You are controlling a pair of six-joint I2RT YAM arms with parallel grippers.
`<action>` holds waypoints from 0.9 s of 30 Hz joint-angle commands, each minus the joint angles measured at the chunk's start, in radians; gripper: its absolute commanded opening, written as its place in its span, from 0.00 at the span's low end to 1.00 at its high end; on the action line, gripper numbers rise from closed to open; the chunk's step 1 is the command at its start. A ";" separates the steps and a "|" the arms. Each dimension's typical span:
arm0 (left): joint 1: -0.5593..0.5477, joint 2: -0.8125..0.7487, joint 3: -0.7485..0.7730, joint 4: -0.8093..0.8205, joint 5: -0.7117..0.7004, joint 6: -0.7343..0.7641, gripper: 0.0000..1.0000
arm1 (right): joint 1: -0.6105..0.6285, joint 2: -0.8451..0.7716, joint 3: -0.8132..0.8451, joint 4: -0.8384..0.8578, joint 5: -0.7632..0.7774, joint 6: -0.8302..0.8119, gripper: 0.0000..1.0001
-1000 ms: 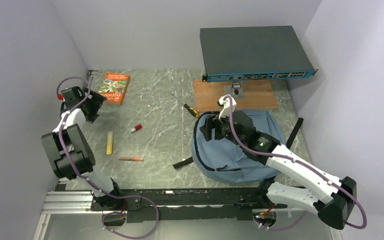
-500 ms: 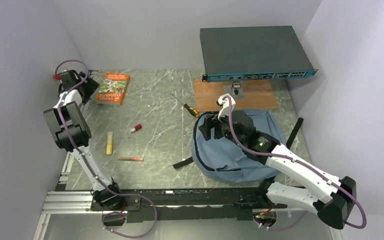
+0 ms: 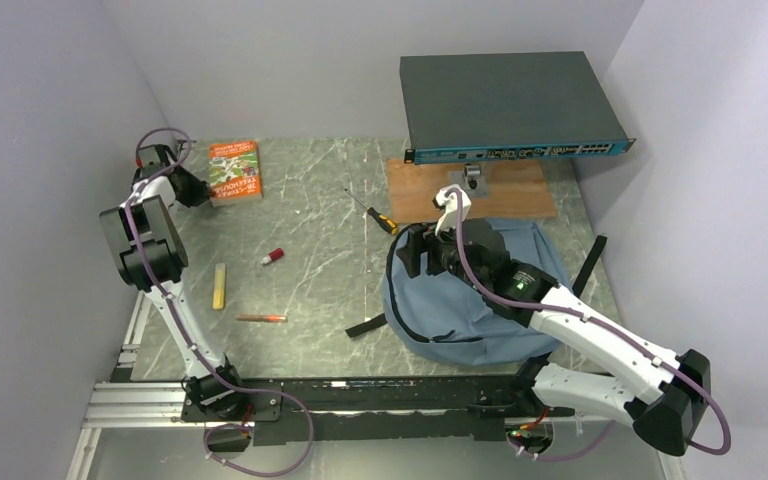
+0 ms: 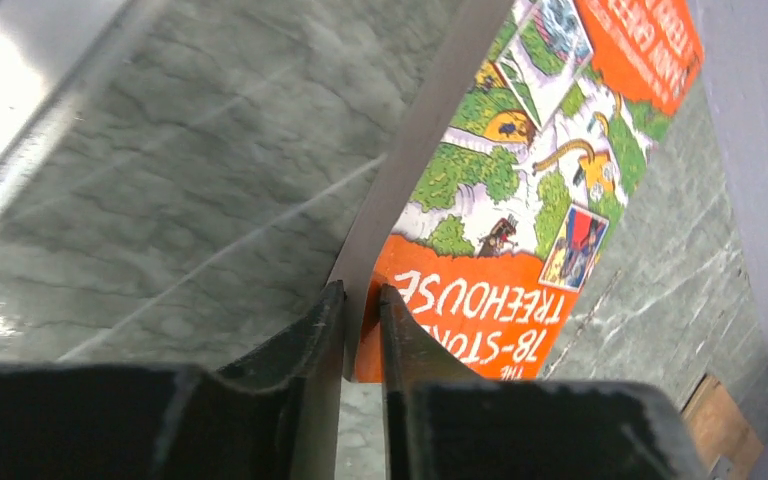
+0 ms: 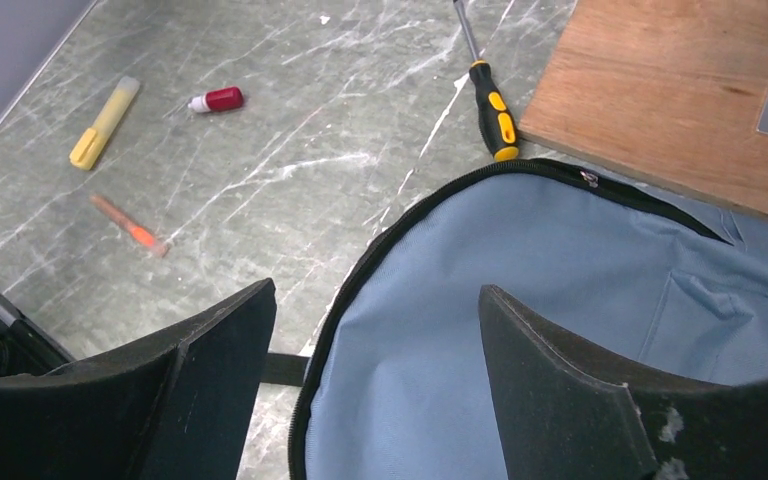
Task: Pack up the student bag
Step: Pick up the book at the corner of the board.
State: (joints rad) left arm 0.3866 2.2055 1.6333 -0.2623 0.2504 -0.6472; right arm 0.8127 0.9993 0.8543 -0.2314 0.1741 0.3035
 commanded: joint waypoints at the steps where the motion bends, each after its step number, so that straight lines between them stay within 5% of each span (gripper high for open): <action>1: -0.034 -0.005 0.014 -0.061 0.067 0.021 0.12 | -0.004 0.001 0.076 0.027 0.030 0.006 0.76; 4: -0.058 -0.018 -0.017 -0.059 0.093 0.042 0.00 | -0.003 0.010 0.094 0.019 0.022 0.014 0.76; 15: -0.181 -0.136 -0.228 -0.012 0.171 0.045 0.00 | 0.067 0.118 0.165 0.007 0.067 -0.014 0.81; 27: -0.253 -0.472 -0.640 0.151 0.275 -0.081 0.00 | 0.146 0.439 0.477 0.017 0.098 -0.028 0.83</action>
State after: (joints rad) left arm 0.1642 1.8637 1.0615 -0.1894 0.4580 -0.6785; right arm 0.9459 1.3376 1.2049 -0.2440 0.2306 0.2676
